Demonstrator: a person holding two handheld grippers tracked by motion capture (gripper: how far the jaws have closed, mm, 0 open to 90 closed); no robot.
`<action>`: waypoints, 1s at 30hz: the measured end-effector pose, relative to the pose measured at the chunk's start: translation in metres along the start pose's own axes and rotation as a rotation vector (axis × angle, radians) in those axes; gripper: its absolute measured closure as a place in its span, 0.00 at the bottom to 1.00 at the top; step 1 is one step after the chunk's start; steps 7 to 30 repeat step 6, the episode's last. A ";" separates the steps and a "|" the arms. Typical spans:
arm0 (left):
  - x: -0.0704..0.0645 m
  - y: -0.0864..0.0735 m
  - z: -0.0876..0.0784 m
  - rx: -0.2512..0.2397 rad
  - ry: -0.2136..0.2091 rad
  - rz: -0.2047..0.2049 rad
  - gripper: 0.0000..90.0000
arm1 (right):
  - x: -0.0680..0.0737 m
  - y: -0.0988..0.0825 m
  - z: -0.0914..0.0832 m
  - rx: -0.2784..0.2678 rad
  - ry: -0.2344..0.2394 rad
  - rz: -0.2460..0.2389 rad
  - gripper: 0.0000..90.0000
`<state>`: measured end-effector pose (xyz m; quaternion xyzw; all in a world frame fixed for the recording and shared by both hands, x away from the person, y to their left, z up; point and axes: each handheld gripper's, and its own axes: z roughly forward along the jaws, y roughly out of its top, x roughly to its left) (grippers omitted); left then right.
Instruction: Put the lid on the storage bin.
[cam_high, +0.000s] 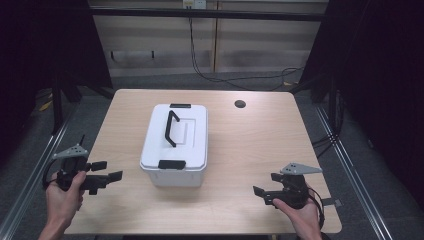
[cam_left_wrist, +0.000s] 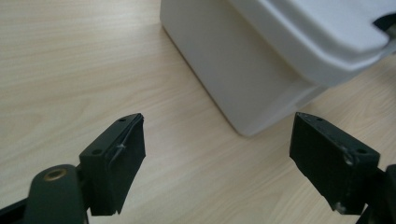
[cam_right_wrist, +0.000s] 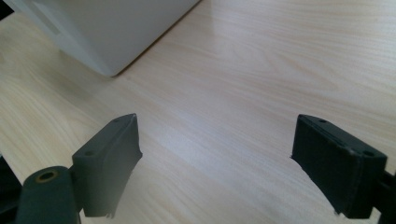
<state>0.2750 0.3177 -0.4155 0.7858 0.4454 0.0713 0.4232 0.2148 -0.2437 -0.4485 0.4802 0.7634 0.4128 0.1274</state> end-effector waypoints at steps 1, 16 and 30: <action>-0.001 -0.004 -0.001 0.000 0.005 0.005 0.20 | 0.000 0.000 0.000 -0.014 0.000 0.004 0.17; -0.005 -0.022 0.005 -0.003 0.024 -0.016 0.19 | -0.001 -0.001 0.005 -0.047 -0.041 0.016 0.21; -0.005 -0.022 0.005 -0.003 0.024 -0.016 0.19 | -0.001 -0.001 0.005 -0.047 -0.041 0.016 0.21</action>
